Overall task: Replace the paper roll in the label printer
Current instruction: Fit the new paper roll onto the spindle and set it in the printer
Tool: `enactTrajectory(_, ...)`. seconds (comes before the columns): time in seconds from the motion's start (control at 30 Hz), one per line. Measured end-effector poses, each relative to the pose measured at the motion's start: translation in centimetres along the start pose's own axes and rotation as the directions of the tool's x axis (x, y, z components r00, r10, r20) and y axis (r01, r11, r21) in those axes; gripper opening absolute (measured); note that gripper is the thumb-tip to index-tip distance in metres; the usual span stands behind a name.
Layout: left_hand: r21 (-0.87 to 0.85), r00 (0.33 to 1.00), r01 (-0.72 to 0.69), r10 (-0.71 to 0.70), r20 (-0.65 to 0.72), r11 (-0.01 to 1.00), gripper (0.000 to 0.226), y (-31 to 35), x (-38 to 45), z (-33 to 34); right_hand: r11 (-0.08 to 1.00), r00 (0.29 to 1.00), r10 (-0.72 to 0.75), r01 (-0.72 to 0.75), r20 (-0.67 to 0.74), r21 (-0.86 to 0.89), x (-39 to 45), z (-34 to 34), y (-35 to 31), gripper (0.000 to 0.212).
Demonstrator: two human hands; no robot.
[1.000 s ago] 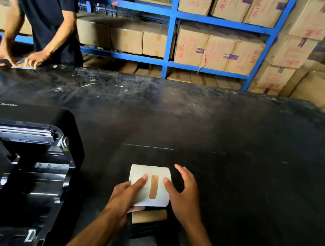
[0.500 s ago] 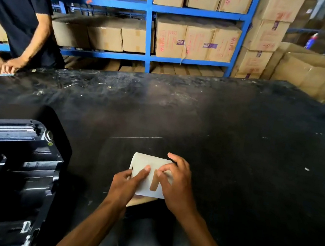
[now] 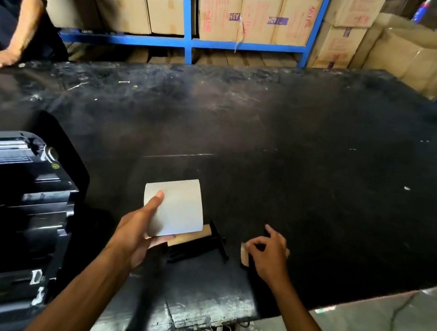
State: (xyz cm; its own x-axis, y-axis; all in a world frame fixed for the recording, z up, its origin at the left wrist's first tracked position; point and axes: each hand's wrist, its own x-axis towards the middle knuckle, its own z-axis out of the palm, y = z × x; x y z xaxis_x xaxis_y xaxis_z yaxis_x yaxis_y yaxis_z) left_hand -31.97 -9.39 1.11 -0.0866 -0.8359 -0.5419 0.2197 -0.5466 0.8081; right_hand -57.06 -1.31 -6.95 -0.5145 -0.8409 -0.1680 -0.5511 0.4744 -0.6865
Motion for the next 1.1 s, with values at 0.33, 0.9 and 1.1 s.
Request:
enactTrajectory(0.33,-0.024,1.000,-0.012,0.012,-0.003,1.000,0.036,-0.2,-0.7,-0.8,0.990,0.989,-0.139,0.137,-0.058,-0.037,0.4,1.1,-1.4,0.025)
enactTrajectory(0.9,-0.216,0.998,0.028,-0.041,-0.054,0.976,0.031,1.5,-0.2,-3.2,0.809,0.994,0.086,-0.027,-0.073,0.588,1.8,0.1,-5.6,0.021)
enactTrajectory(1.1,-0.272,0.998,0.056,-0.055,0.011,0.961,0.048,1.5,-0.3,-2.5,0.612,0.974,0.221,-0.104,-0.043,0.784,2.7,-1.0,-7.6,0.012)
